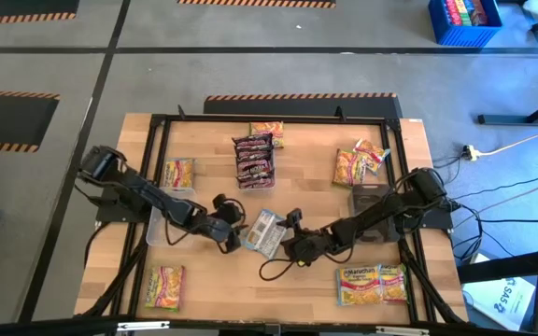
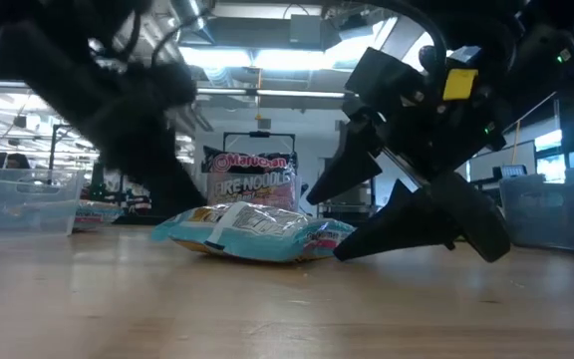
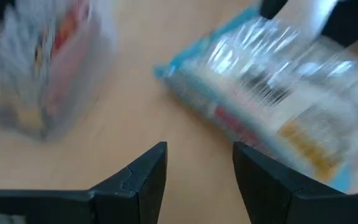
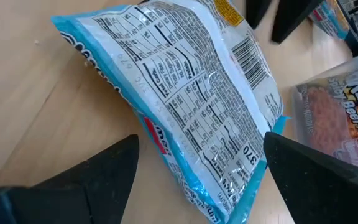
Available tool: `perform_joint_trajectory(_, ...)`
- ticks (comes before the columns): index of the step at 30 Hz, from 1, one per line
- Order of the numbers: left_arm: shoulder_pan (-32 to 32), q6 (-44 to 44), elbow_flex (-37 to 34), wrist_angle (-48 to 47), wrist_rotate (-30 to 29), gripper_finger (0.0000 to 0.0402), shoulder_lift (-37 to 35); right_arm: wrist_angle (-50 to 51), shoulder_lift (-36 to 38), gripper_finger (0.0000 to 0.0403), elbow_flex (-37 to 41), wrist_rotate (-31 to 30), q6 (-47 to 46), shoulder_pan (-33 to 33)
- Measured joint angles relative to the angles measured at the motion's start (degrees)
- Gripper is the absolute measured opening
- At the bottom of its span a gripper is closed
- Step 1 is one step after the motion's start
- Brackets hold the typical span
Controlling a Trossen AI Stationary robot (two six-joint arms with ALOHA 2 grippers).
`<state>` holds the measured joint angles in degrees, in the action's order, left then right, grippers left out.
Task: Sort Maruchan noodles
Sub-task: Put the blue noodle pack into the black bin
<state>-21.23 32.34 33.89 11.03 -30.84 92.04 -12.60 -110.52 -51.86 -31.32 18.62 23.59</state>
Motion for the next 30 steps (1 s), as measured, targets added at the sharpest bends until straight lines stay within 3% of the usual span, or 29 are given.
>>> perform_joint_trajectory(10, 1.9, -0.7, 0.0, 13.9, 3.2, 0.0176, 10.3, -0.9, 0.0, 0.0333, 0.0, 2.1, 10.4, -2.0)
perform_joint_trajectory(15, 1.9, -1.5, 0.0, 15.9, 3.7, 0.0176, 10.8, -1.0, 0.0, 0.0333, 0.0, 0.6, 14.4, -1.9)
perform_joint_trajectory(21, 1.9, -1.5, 0.0, 16.6, 4.7, 0.0176, 10.8, -1.2, -0.1, 0.0333, 0.1, -6.7, 12.5, -0.9)
perform_joint_trajectory(30, 1.7, -1.6, 0.0, 19.3, 8.2, 0.0176, 10.9, -10.6, 0.1, 0.0333, 0.1, -9.5, 15.1, 1.9)
